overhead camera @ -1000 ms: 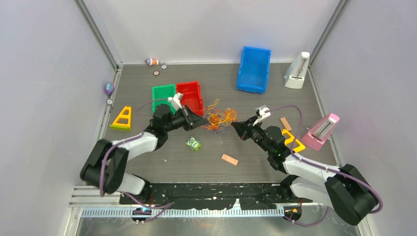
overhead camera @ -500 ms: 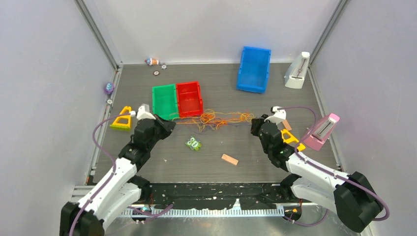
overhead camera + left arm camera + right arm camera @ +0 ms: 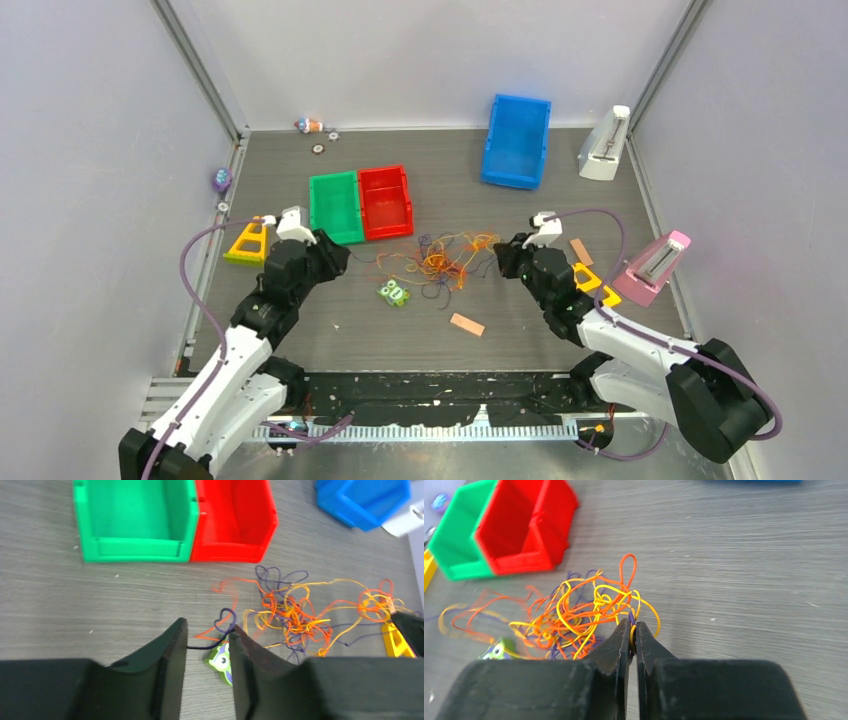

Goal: Untangle the cables
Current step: Untie the cable.

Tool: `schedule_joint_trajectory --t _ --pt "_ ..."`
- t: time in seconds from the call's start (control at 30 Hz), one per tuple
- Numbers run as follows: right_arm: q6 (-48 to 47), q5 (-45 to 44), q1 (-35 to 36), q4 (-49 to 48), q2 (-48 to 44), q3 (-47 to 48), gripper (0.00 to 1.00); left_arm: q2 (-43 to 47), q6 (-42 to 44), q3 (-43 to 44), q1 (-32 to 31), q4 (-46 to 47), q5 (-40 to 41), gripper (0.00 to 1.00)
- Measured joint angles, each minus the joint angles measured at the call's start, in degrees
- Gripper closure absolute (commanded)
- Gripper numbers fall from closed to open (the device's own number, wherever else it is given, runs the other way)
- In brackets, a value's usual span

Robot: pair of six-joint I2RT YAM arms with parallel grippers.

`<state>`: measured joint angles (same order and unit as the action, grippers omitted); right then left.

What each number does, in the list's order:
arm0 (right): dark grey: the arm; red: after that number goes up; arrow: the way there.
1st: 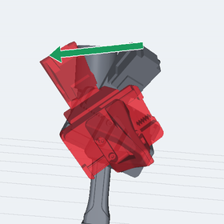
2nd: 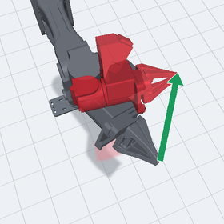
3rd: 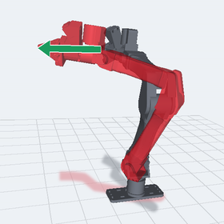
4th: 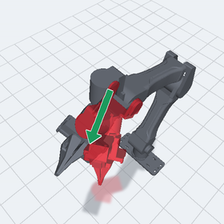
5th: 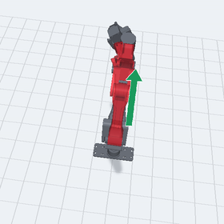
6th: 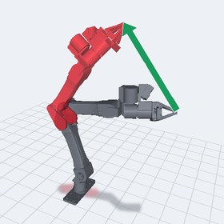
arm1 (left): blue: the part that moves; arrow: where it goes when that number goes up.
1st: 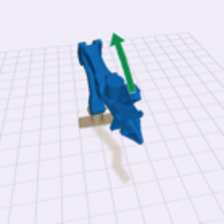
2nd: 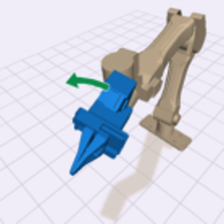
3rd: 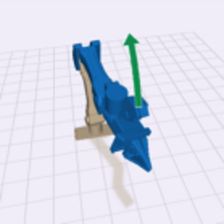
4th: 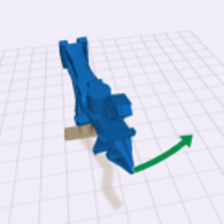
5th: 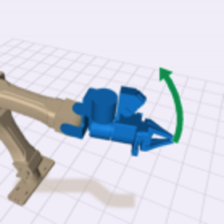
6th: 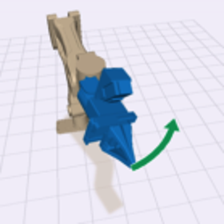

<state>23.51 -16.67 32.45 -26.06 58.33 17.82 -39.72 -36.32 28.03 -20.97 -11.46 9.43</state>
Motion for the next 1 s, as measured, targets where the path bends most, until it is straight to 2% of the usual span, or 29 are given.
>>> schedule_joint_trajectory --t 0.03,0.07,0.1,0.13,0.17,0.23,0.3,0.43,0.6,0.8,1.0 --pt "-0.8 2.5 0.0 -1.0 0.8 0.0 0.87 -1.1 1.4 1.0 0.0 0.0 -1.8 0.45" --pt "-1.2 4.3 0.0 -1.8 1.3 0.0 0.79 -2.2 2.7 1.9 -0.1 0.0 -3.3 0.37" --pt "-1.6 5.7 0.0 -2.5 1.6 0.0 0.57 -3.3 4.3 2.9 -0.3 -0.1 -5.0 0.26" --pt "-2.1 7.1 0.0 -3.1 1.7 0.0 0.47 -4.3 5.6 3.8 -0.6 -0.1 -6.6 0.21" --pt "-2.1 8.0 0.0 -3.6 1.7 0.0 0.35 -5.3 7.1 4.6 -1.1 -0.1 -7.7 0.19" --pt "-2.6 9.0 0.0 -4.5 1.7 0.0 0.26 -7.4 9.5 6.3 -3.0 -0.5 -8.7 0.18" --pt "-3.1 9.4 0.0 -5.1 1.7 0.0 0.21 -10.6 13.0 9.2 -5.9 -2.1 -8.6 0.19" --pt "-3.4 9.8 0.0 -5.7 1.7 0.0 0.18 -16.0 17.2 14.6 -11.6 -3.8 -8.5 0.19" --pt "-3.4 9.4 0.0 -4.7 3.7 0.7 0.18 -26.4 21.2 22.6 -14.1 -4.8 -11.3 0.19" --pt "-2.4 5.8 -0.1 1.5 8.6 5.3 0.2 -42.6 24.7 32.6 -19.2 -8.6 -14.0 0.19" --pt "-2.3 8.9 -0.3 2.1 11.7 6.6 0.21 -53.5 25.2 38.4 -22.0 -11.9 -15.1 0.22"
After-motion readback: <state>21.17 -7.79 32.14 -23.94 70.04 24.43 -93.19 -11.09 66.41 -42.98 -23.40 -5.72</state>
